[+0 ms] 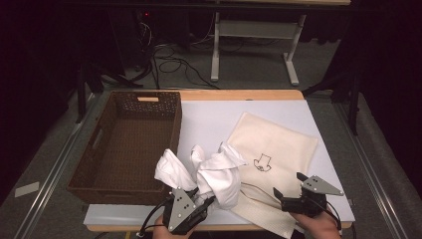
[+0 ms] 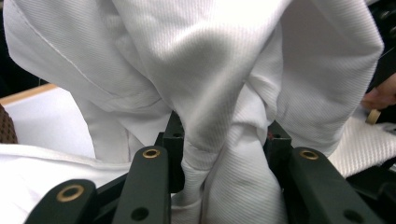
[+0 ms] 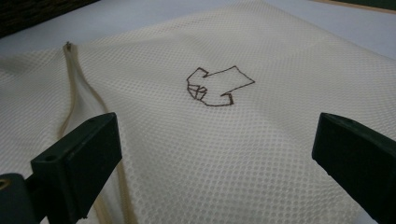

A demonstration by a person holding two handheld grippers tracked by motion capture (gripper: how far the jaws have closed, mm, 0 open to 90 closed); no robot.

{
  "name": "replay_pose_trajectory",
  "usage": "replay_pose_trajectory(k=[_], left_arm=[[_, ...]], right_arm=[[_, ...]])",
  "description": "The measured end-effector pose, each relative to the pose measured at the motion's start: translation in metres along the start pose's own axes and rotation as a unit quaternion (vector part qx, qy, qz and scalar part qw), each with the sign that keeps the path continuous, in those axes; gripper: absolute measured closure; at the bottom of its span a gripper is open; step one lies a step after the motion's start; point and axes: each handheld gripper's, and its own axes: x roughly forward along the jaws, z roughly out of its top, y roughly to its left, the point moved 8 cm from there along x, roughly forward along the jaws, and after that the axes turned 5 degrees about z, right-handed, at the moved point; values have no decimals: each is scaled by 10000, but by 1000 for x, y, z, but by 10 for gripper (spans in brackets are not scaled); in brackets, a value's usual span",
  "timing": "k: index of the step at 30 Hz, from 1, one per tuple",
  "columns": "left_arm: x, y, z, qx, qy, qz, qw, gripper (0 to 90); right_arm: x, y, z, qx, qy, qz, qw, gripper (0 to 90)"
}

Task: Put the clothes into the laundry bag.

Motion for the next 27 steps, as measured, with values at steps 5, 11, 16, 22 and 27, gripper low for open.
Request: replay_pose_trajectory(k=[5, 11, 16, 22, 27], left_arm=[[11, -3, -8, 48, 191, -16, 9998, 636], [19, -1, -9, -14, 238, -22, 9997, 638], [18, 3, -8, -60, 218, 42, 9997, 637], [15, 4, -3, -70, 133, 35, 9999, 638], [15, 5, -3, -68, 147, 29, 9999, 637]], right_arm=[[3, 6, -3, -27, 161, 189, 9997, 105], [5, 15, -2, -83, 213, 558, 9982, 192], [9, 21, -6, -233, 407, 706, 9964, 297], [20, 34, -5, -506, 629, 768, 9938, 342], [34, 44, -5, -805, 949, 845, 9886, 472]])
